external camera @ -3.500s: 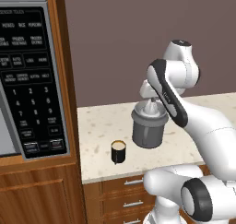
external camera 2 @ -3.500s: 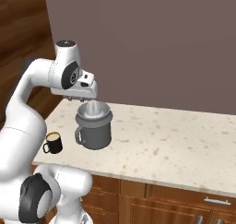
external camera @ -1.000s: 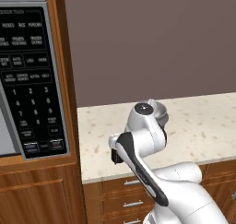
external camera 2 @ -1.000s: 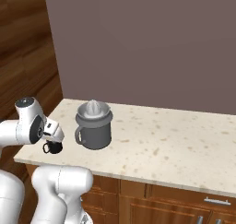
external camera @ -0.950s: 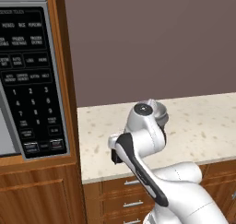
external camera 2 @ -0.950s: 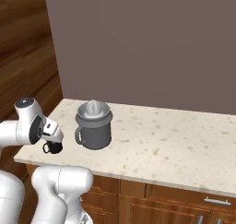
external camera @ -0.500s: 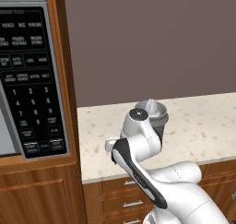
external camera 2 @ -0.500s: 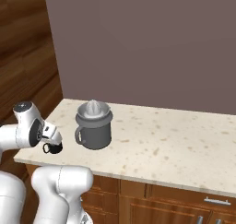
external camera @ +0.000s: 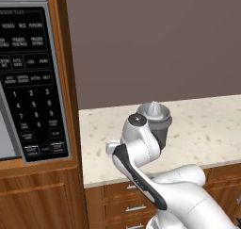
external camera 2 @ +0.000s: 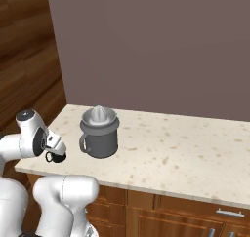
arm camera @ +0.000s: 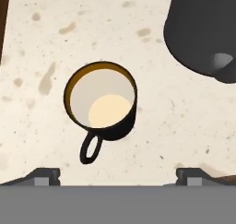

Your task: Pick the mug from the counter and place it inside the microwave. Then close the microwave.

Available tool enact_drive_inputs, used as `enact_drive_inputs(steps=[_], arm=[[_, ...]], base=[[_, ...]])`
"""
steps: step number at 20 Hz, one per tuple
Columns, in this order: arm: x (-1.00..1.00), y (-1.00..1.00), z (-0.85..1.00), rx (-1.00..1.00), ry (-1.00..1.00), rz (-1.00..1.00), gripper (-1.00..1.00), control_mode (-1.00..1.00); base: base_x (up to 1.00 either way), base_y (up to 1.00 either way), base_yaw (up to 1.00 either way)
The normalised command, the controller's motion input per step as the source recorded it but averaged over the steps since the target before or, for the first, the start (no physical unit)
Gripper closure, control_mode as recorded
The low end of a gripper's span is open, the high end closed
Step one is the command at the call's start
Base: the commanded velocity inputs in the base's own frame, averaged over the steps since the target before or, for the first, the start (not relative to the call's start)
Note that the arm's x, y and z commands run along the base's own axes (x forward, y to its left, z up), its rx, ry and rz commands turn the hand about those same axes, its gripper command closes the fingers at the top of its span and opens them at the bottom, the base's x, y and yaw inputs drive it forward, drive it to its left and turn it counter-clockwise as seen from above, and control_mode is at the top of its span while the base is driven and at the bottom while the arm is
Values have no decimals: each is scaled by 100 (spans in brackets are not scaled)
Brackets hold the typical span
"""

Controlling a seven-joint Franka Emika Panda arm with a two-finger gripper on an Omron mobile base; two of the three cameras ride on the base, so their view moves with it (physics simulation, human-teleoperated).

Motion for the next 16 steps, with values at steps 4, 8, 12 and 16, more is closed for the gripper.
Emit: enact_drive_inputs(steps=[4, 8, 12, 16], arm=[[0, 8, 0, 1, 1, 0, -100, -100], [0, 1, -17, 1, 3, 0, -100, -100], [0, 7, -32, 3, 2, 0, -100, -100], [0, 12, -23, 1, 1, 0, -100, -100]], base=[[0, 0, 0], [0, 0, 0], [0, 0, 0], [0, 0, 0]])
